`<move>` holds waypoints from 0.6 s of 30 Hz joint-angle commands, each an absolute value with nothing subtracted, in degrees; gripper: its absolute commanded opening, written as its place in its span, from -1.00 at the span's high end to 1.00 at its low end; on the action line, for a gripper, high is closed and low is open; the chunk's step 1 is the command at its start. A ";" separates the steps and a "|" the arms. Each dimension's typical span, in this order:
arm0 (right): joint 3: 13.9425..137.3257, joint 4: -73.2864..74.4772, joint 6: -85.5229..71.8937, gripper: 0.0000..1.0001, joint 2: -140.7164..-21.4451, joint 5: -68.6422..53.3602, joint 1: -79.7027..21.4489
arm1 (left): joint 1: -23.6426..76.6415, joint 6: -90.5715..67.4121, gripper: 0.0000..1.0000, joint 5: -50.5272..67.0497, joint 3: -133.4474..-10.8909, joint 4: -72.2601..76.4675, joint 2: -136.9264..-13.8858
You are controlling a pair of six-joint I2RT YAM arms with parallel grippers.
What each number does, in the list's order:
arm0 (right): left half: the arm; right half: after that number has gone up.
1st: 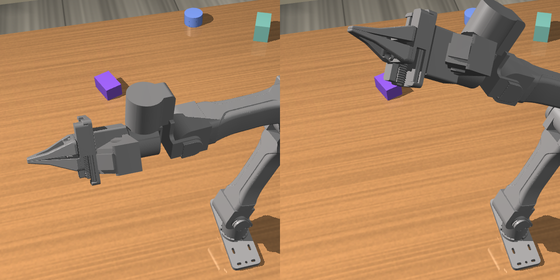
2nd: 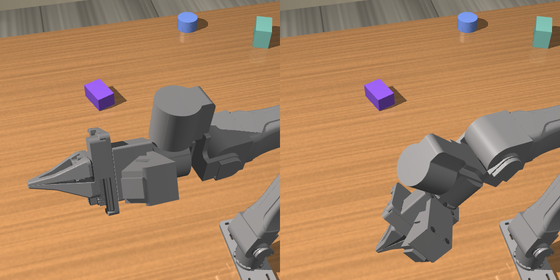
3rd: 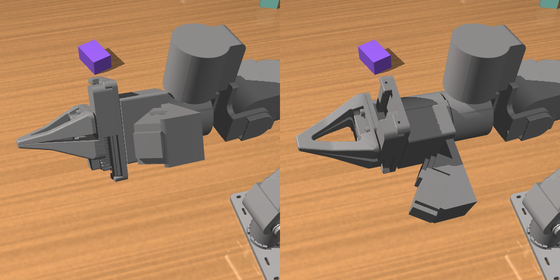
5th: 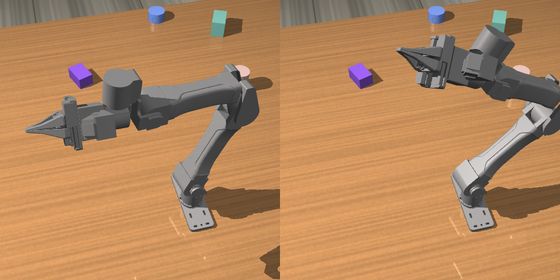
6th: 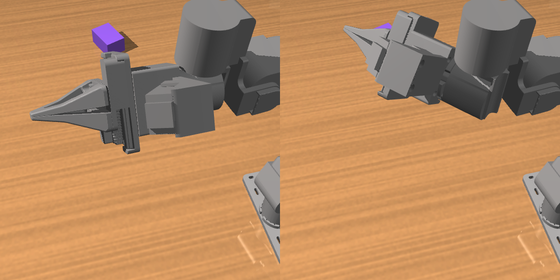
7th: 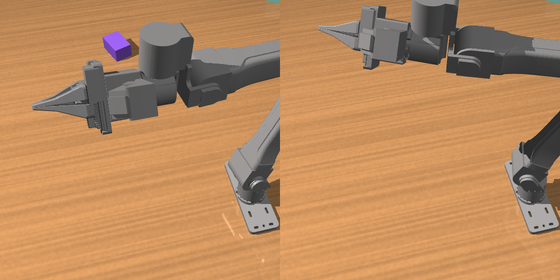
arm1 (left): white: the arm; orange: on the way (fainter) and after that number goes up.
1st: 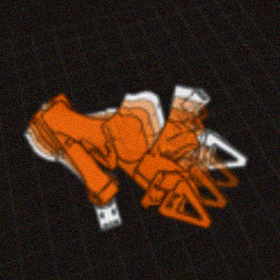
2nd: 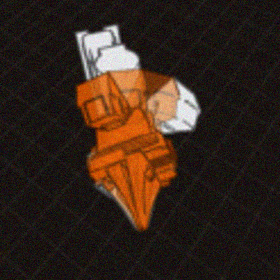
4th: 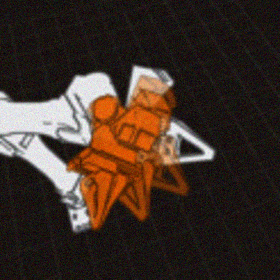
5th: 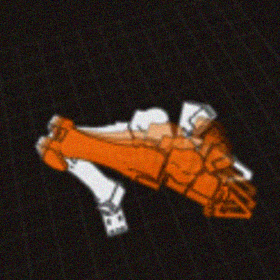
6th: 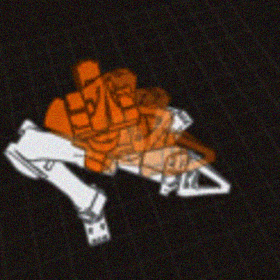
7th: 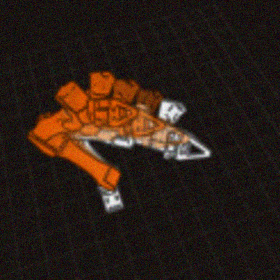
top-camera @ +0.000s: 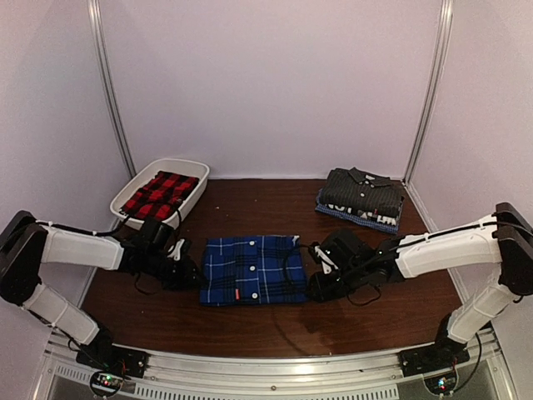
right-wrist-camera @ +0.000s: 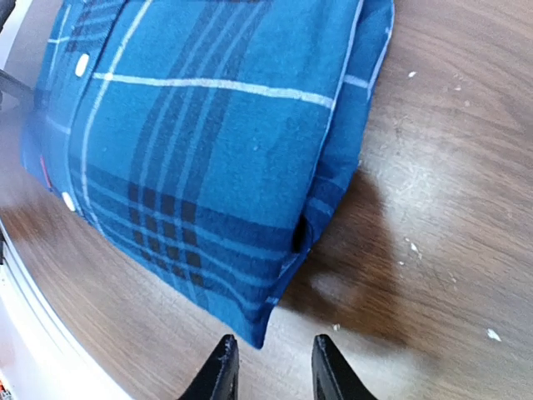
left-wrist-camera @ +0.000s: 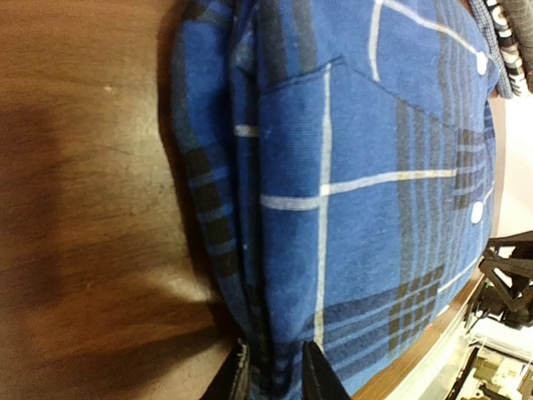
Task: Fold and stack the long sleeve shirts
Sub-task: Move the square-folded shirt to the center of the board, then pick up the square-folded shirt from the center of the board.
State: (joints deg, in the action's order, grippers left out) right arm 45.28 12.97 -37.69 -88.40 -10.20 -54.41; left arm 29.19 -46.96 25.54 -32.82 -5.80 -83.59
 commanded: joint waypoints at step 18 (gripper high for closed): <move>67.98 16.10 -33.67 0.53 -104.62 -2.91 -55.55 | 25.67 -42.89 0.13 22.65 -37.62 -5.80 -90.96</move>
